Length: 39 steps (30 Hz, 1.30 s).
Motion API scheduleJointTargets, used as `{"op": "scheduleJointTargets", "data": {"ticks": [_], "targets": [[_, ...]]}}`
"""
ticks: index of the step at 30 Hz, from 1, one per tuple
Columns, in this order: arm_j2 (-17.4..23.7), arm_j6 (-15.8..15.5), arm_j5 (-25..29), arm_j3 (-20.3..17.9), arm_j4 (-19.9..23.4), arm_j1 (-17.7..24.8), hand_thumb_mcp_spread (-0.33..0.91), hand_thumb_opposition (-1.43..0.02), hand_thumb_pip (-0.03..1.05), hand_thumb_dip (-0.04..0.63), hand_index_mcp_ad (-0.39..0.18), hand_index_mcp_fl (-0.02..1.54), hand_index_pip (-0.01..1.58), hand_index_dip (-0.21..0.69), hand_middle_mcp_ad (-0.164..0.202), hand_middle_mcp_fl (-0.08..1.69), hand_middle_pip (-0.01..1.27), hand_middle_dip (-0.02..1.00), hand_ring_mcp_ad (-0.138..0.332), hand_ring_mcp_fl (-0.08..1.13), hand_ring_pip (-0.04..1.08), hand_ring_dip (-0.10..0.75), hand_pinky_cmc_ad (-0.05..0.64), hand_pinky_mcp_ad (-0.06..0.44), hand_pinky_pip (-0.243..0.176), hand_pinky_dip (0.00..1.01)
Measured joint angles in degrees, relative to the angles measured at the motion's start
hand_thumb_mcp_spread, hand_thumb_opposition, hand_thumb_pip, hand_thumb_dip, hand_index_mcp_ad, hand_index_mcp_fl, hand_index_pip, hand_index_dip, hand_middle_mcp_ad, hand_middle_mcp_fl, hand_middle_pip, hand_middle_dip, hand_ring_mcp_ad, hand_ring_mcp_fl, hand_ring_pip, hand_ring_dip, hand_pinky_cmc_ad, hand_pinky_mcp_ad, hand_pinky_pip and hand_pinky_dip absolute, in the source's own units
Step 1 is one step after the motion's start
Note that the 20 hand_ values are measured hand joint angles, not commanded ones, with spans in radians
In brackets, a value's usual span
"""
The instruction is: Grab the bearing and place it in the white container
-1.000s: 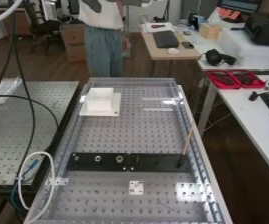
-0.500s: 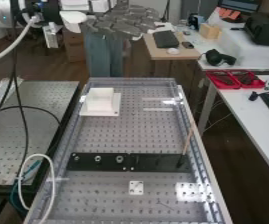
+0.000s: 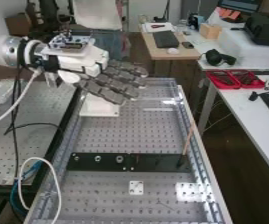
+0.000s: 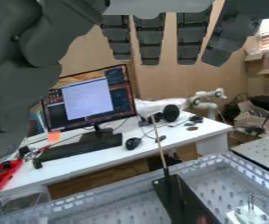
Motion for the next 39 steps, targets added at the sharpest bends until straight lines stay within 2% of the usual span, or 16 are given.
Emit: {"op": "scheduleJointTargets", "data": {"ticks": [7,13,17,20,25,29,32,35,38,39], "targets": [[-1.66,2.46,2.17,-2.53,2.16,-0.43,0.33,-0.71,0.31,0.023,-0.007,0.04,0.09,0.042,0.110,0.01,0.14,0.08,0.222,0.04,0.10,0.012,0.333,0.232,-0.106,0.14],[-3.38,4.70,4.58,-5.73,6.91,-0.88,0.36,-0.71,0.32,0.052,-0.007,0.06,0.10,0.051,0.108,0.01,0.14,0.09,0.222,0.03,0.10,0.012,0.333,0.232,-0.106,0.14],[-4.66,5.24,5.42,-7.09,9.42,-1.19,0.39,-0.71,0.37,0.059,-0.009,0.11,0.12,0.105,0.106,0.01,0.14,0.10,0.211,0.03,0.09,0.012,0.330,0.232,-0.106,0.14],[-5.90,5.38,5.59,-7.60,10.38,-1.55,0.40,-0.71,0.39,0.096,-0.007,0.13,0.13,0.134,0.108,0.01,0.14,0.11,0.215,0.01,0.09,0.012,0.333,0.232,-0.106,0.14],[-7.49,5.56,5.05,-7.82,11.25,-2.71,0.42,-0.71,0.44,0.136,-0.010,0.16,0.35,0.185,0.108,0.04,0.14,0.14,0.195,0.01,0.09,0.010,0.333,0.232,-0.106,0.14],[-8.53,5.75,3.73,-7.75,12.16,-3.81,0.43,-0.73,0.45,0.162,-0.010,0.16,0.45,0.188,0.108,0.10,0.14,0.19,0.190,0.01,0.10,0.026,0.330,0.232,-0.106,0.14],[-9.26,5.70,2.61,-7.64,12.97,-4.46,0.43,-0.73,0.47,0.176,-0.012,0.09,0.42,0.188,0.105,0.22,0.14,0.24,0.178,0.01,0.10,0.031,0.330,0.232,-0.103,0.14],[-10.24,5.66,1.06,-7.43,14.32,-5.21,0.44,-0.75,0.47,0.175,-0.024,0.07,0.27,0.169,0.106,0.32,0.14,0.32,0.178,0.03,0.10,0.058,0.333,0.232,-0.089,0.14],[-11.43,5.43,-0.89,-6.93,15.43,-5.98,0.46,-0.74,0.48,0.188,-0.054,0.04,0.20,0.157,0.106,0.42,0.14,0.41,0.164,0.07,0.10,0.073,0.333,0.230,-0.091,0.14],[-11.82,5.31,-1.59,-6.70,15.73,-6.25,0.48,-0.76,0.48,0.208,-0.061,0.04,0.18,0.136,0.106,0.43,0.14,0.44,0.145,0.08,0.11,0.087,0.330,0.230,-0.075,0.14]]}}
